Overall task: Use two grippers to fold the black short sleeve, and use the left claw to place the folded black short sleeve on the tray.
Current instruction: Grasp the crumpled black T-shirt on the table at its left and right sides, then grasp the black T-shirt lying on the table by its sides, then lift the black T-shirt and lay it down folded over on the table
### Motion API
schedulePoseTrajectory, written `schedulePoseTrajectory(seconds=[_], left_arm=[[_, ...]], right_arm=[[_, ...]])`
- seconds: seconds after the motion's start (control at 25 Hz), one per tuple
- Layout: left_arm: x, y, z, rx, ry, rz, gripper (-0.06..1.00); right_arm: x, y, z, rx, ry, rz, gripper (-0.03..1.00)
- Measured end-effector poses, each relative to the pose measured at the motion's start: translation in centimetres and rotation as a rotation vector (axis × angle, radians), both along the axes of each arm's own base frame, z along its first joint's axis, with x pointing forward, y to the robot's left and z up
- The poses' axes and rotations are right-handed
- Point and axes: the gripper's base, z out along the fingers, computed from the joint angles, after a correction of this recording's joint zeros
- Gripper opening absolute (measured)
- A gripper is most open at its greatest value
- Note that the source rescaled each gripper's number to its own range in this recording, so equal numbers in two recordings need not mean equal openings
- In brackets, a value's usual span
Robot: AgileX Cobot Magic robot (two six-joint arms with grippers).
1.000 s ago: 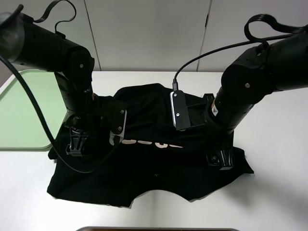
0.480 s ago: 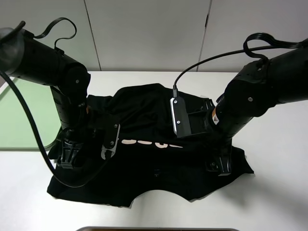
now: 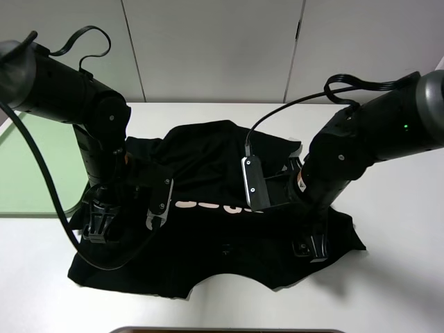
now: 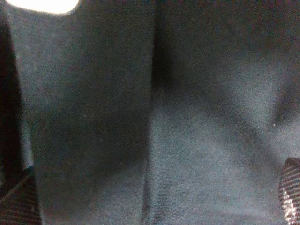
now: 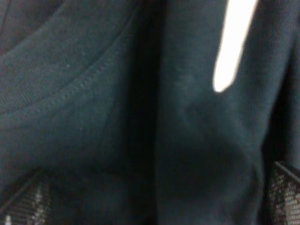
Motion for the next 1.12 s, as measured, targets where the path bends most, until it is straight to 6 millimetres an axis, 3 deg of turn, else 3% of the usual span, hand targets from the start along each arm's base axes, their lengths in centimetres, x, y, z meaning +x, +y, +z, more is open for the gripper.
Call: schedulePoseTrajectory(seconds=[0.12,0.36,0.52,0.56,0.6,0.72,0.88,1.12], left_arm=[[0.04,-0.03,-0.01,-0.004,-0.005,0.0,0.98],[0.27,-0.2,-0.05,-0.022,-0.03,-0.002,0.89],[0.31,-0.22,-0.06,-0.024,-0.033,-0.003,0.67],[0.31,-0.22,-0.06,-0.024,-0.033,-0.003,0.67],[0.31,-0.22,-0.06,-0.024,-0.033,-0.003,0.56],[0.31,-0.22,-0.06,-0.024,-0.033,-0.003,0.35],[0.31,-0.22,-0.06,-0.024,-0.033,-0.003,0.05],[0.31,-0.22,-0.06,-0.024,-0.033,-0.003,0.0]], right_arm=[[0.04,0.04,-0.08,0.003,-0.002,0.001,0.98],[0.13,0.13,-0.14,0.011,-0.011,0.004,0.69],[0.14,0.14,-0.14,0.012,-0.012,0.004,0.44],[0.14,0.14,-0.14,0.012,-0.012,0.004,0.37],[0.14,0.14,-0.14,0.012,-0.012,0.004,0.3],[0.14,0.14,-0.14,0.011,-0.012,0.005,0.02],[0.15,0.13,-0.14,0.011,-0.012,0.006,0.01],[0.15,0.13,-0.14,0.011,-0.012,0.006,0.01]])
